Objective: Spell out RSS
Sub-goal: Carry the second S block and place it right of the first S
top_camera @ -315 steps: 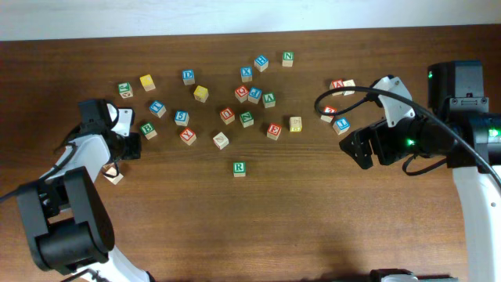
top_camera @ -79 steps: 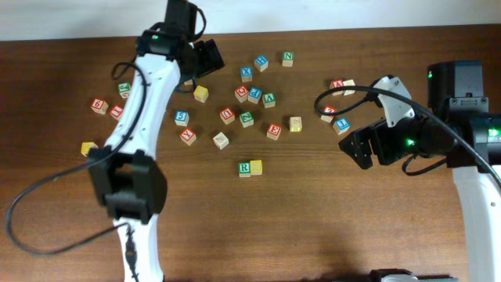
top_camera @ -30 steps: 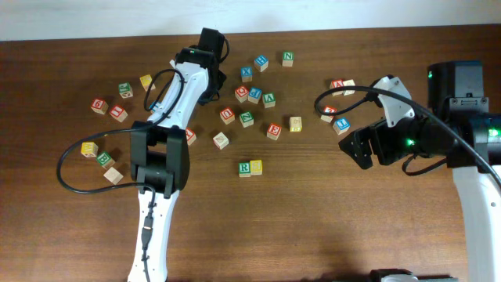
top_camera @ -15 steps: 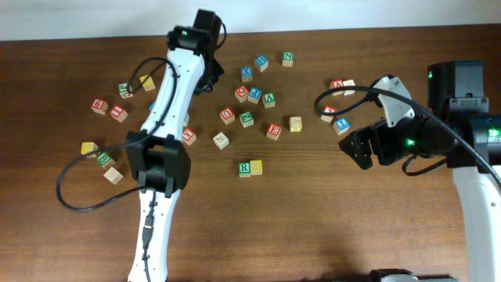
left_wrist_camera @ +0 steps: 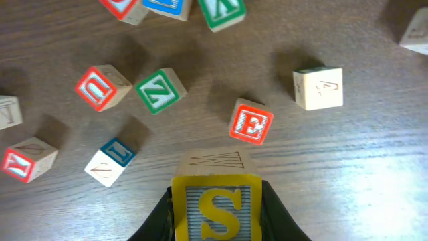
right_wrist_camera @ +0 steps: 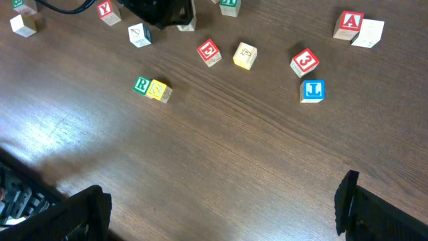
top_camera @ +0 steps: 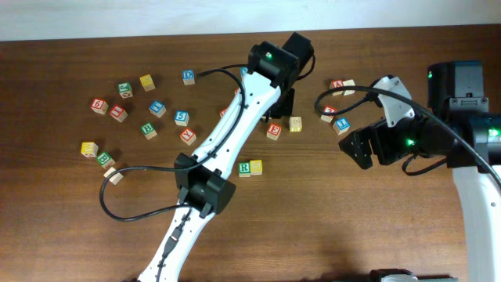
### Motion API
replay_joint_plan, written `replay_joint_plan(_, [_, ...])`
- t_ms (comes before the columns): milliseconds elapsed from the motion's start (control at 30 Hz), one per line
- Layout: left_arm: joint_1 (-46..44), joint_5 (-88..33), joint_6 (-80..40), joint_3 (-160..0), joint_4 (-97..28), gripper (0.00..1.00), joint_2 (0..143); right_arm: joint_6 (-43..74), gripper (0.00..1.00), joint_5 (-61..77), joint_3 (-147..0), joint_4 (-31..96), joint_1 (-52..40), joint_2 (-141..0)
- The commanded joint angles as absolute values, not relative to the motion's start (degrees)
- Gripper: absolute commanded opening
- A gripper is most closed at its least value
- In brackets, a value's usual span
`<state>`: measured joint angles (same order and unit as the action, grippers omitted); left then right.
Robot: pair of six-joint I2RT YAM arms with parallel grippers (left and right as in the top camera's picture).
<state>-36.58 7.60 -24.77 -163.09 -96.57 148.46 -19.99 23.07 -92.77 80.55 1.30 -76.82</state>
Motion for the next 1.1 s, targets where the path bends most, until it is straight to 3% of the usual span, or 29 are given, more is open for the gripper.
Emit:
replay_joint_plan(0, [-35.86, 3.66, -23.05, -162.28, -96.73, 0.0, 147.39, -20.58, 0.98, 23.75, -93.01, 80.38, 1.43, -76.55])
replay_joint_plan(200, [-33.93, 2.42, -23.92, -142.93, -90.72, 0.0, 133.49, -20.58, 0.98, 23.75, -93.01, 80.38, 1.43, -76.55])
replay_joint_plan(367, [-34.02, 1.23, -23.7, -97.58, -64.49, 0.0, 108.05, -20.58, 0.98, 23.75, -93.01, 80.38, 1.43, -76.55])
replay_joint_plan(667, [-42.28, 7.38, -30.44, -88.84, -54.06, 0.0, 106.06, -20.58, 0.98, 23.75, -93.01, 80.38, 1.43, -76.55])
replay_joint_plan(1067, [-43.81, 7.81, -40.38, -82.74, -44.75, 0.0, 110.72, -20.58, 0.98, 23.75, -93.01, 80.38, 1.43, -76.55])
